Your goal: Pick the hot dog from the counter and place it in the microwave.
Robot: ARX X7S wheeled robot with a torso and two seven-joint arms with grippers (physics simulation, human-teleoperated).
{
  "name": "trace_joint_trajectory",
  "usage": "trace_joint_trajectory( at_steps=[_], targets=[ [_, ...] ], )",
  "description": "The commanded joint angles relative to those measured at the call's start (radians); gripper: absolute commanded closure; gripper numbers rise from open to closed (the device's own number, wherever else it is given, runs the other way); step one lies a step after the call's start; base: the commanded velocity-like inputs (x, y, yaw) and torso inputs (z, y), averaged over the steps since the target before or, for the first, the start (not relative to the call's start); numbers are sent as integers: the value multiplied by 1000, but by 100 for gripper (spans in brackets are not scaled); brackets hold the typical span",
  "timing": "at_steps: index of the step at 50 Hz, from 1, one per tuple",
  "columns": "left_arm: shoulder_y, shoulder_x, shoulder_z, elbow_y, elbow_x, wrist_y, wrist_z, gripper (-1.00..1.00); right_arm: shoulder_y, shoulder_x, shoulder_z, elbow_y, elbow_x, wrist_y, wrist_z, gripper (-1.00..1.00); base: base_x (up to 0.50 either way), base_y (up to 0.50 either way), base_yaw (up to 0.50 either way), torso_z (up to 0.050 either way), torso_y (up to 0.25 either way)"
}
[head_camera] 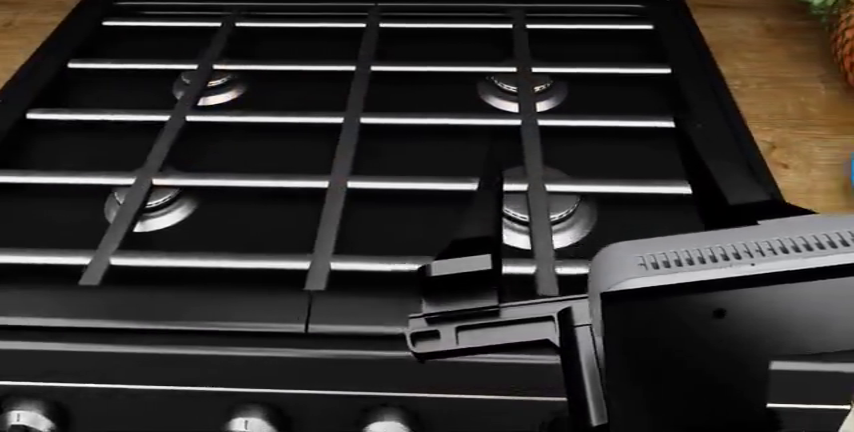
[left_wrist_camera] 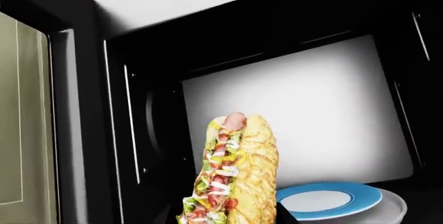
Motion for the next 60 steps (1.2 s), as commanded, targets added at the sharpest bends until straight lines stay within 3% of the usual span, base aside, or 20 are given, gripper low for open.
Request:
trace_joint_trajectory(
  at_steps=[1,8,14,29,41,60],
  targets=[
    [-10,15,-83,-29,109,-13,-12,100,-14,1,13,-1,19,-20,6,-100,0,-500,0,0,0],
    [-3,15,-42,-29,70,-6,-22,100,-21,17,18,-1,10,-29,-4,-100,0,-488,0,0,0],
    [3,15,-97,-29,138,-10,-33,100,-23,28,12,-8,-10,-27,-14,-100,0,0,0,0,0],
    [6,15,-67,-29,118,-12,-31,100,0,38,12,-27,2,3,6,-100,2,0,0,0,0],
    [10,15,-97,-29,152,-16,-21,100,6,35,8,-29,0,1,-7,-100,471,0,0,0,0],
    [-16,16,95,-29,-51,-4,-24,100,-6,31,6,-35,-5,-6,7,-100,500,0,0,0,1]
  ],
)
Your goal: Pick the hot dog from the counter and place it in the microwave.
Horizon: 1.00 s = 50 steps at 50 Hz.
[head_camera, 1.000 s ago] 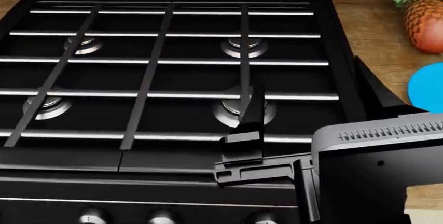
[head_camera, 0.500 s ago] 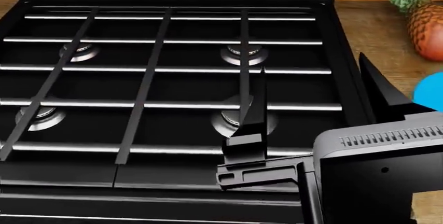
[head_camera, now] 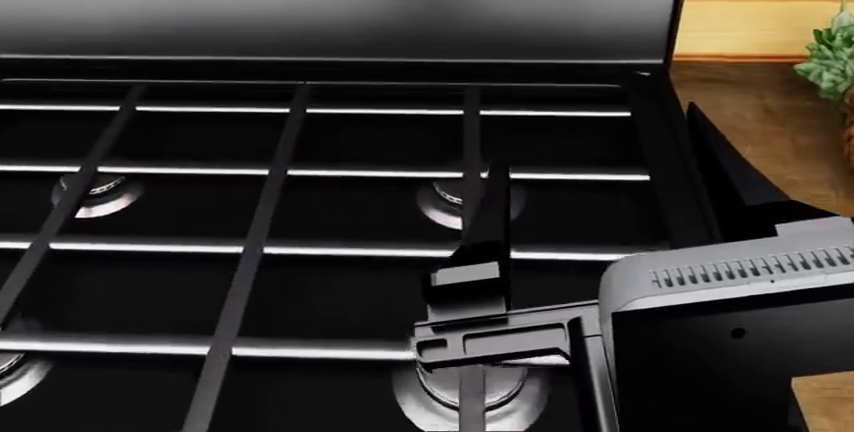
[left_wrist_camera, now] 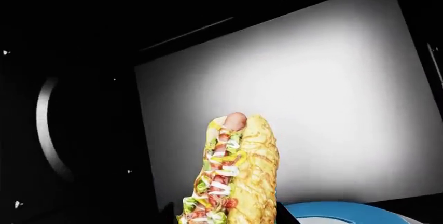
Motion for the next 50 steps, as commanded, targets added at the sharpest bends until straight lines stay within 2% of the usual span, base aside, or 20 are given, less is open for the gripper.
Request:
trace_joint_trajectory(
  at_steps=[1,5,10,11,24,32,36,41,42,45,50],
  targets=[
    [-10,0,84,0,-107,9,-17,100,-5,-5,-1,-2,-1,-3,8,-100,500,0,0,0,0],
    [-2,0,90,0,-112,6,-16,100,-8,-7,-4,-3,-3,-4,10,-100,500,0,0,0,3],
    [8,0,34,0,-64,-5,-13,100,-9,-4,-3,-9,2,-2,15,-100,500,0,0,0,0],
    [12,0,10,0,-48,-16,-15,-100,-8,-4,-3,-9,3,-1,16,-100,500,0,0,0,10],
    [6,0,-8,0,-20,-28,-13,-100,-6,-2,-3,-11,10,-1,17,-100,499,0,0,0,1],
    [-10,0,21,0,-61,-15,-3,-100,-7,-1,-4,-7,5,-4,12,-100,500,0,0,0,0],
    [-11,0,-99,28,46,-3,48,-100,-7,-2,-4,1,3,-5,10,-100,495,0,0,0,0],
    [-11,-2,-462,145,349,-52,139,-100,-1,-10,-10,8,1,5,13,-100,364,0,0,0,0],
    [-11,-7,-504,178,396,-65,173,-100,2,-11,-11,8,1,8,14,-100,227,0,0,0,0],
    [-11,-31,-570,241,412,-102,196,-100,11,-22,-19,16,-5,19,13,-100,148,0,0,0,0],
    [-10,-72,-569,368,405,-188,270,-100,22,-35,-29,23,-15,26,6,-100,10,0,0,0,0]
  ],
)
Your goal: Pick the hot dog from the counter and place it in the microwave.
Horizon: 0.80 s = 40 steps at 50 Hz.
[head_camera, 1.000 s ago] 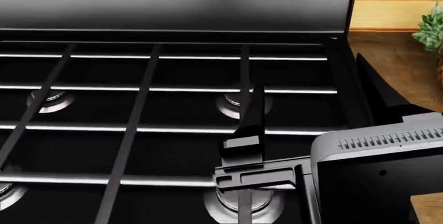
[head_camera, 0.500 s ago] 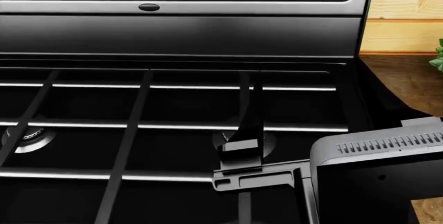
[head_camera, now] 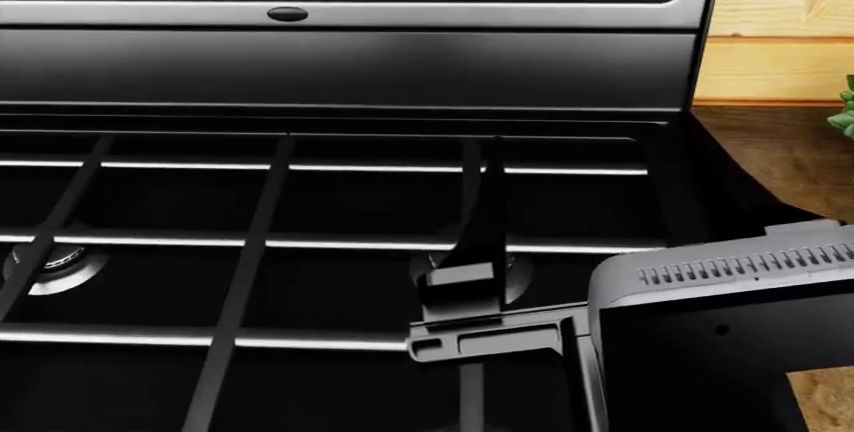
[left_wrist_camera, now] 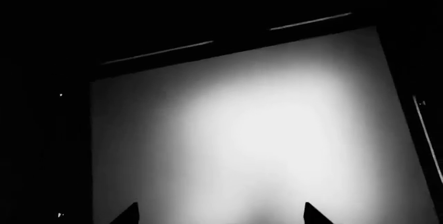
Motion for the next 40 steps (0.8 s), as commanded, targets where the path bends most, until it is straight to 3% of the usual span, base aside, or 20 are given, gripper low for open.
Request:
trace_joint_trajectory(
  at_steps=[1,5,14,16,21,24,26,40],
  targets=[
    [42,-59,-195,350,150,-200,157,-100,14,-21,-17,17,-20,12,-10,-100,0,0,0,0,0],
    [187,-84,-168,813,167,-471,229,-100,15,-19,-15,17,-20,6,-15,-100,0,0,0,0,0],
    [339,-150,-156,1377,195,-879,301,-100,17,-13,-12,12,-15,8,-16,-100,0,0,0,0,0],
    [361,-145,-145,1460,261,-938,365,-100,17,-15,-14,13,-18,9,-16,-100,0,0,0,0,0],
    [407,-2,-84,1490,1003,-937,1081,-100,13,-20,-19,19,-28,5,-20,-100,0,0,0,0,0],
    [446,21,-70,1509,1453,-938,1409,-100,12,-21,-21,20,-30,5,-21,-100,0,0,0,0,0],
    [457,21,-69,1516,1587,-938,1555,-100,12,-22,-22,21,-31,5,-20,-100,0,0,0,0,0],
    [636,21,-118,1641,1556,-938,1556,-100,-4,-25,-31,17,-38,5,-14,-100,0,0,0,0,0]
  ],
)
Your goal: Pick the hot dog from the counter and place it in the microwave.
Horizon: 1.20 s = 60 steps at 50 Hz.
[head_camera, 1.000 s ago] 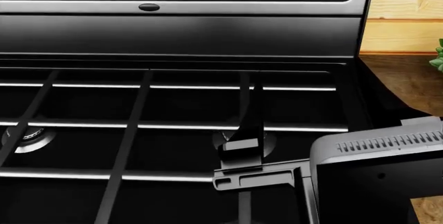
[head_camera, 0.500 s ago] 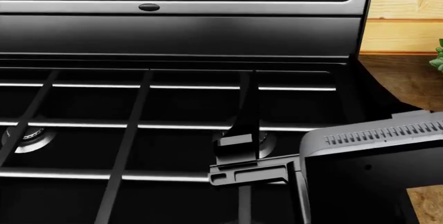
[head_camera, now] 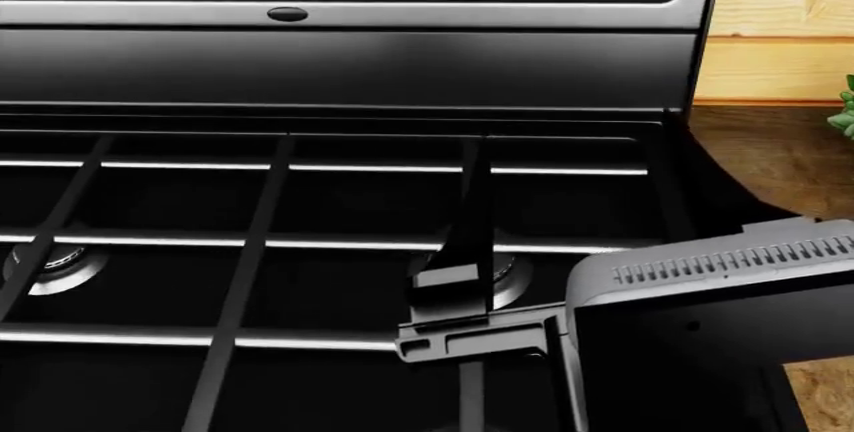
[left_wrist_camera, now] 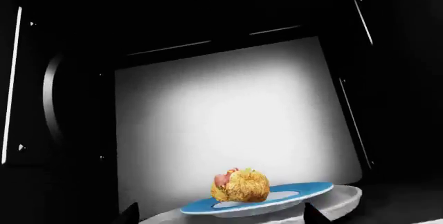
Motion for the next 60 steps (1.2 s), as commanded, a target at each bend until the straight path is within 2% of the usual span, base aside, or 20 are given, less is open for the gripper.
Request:
trace_joint_trajectory(
  at_steps=[1,28,37,60],
  targets=[
    [158,17,-27,147,203,-37,199,-100,-7,0,-6,-4,-4,1,3,-100,0,0,0,0,0],
    [505,17,-181,329,157,-37,199,-100,-17,13,-10,-1,-6,-8,-18,-100,0,0,0,0,0],
    [662,17,-259,380,74,-37,199,-100,-26,14,-13,-2,-7,-10,-16,-100,0,0,0,0,0],
    [824,17,-353,395,22,-37,199,-100,-21,13,-19,-4,-1,-1,-19,-100,0,0,0,0,0]
  ],
)
